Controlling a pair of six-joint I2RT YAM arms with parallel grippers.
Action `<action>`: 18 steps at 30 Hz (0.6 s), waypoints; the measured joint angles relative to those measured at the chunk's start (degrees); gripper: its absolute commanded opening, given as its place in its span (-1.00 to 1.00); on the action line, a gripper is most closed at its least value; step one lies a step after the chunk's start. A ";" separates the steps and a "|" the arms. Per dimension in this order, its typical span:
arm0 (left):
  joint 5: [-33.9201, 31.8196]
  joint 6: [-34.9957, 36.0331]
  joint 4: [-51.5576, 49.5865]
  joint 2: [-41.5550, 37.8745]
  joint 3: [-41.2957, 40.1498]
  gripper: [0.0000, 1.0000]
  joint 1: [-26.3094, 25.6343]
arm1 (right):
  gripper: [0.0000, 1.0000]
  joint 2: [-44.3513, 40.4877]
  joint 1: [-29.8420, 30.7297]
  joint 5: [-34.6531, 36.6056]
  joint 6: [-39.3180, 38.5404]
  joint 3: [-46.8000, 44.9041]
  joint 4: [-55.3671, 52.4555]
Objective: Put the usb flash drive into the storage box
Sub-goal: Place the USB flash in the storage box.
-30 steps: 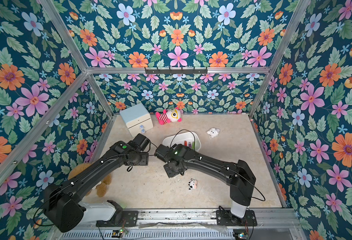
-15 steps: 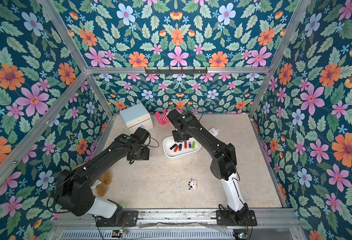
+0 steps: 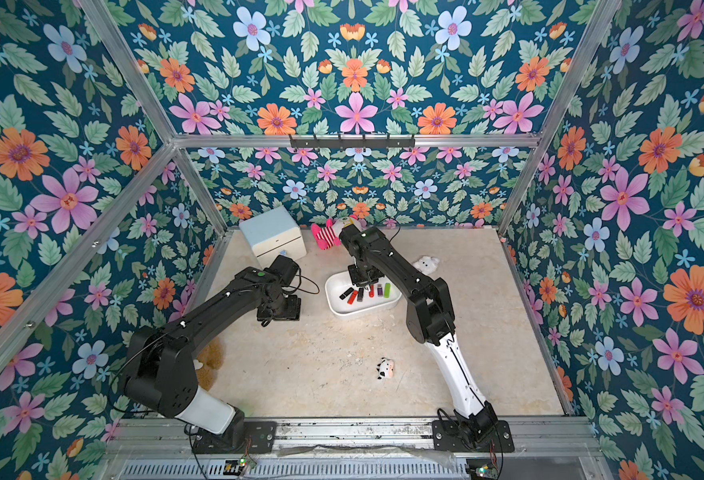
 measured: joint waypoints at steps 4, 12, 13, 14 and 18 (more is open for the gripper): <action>0.22 0.02 0.48 0.07 -0.66 0.46 0.17 | -1.00 1.95 -0.76 0.02 0.00 1.27 0.76; 1.16 0.02 1.68 0.46 -1.22 0.46 0.42 | -1.00 5.66 -1.55 -0.22 0.00 4.85 2.16; 1.25 0.04 1.73 0.48 -1.22 0.46 0.44 | -1.00 5.92 -1.57 -0.22 0.00 5.07 2.32; 1.27 0.04 1.70 0.48 -1.22 0.46 0.48 | -1.00 6.12 -1.62 -0.35 0.00 5.22 2.40; 1.44 0.48 1.75 0.55 -1.22 0.46 0.72 | -1.00 6.84 -1.66 -0.44 0.00 5.99 2.47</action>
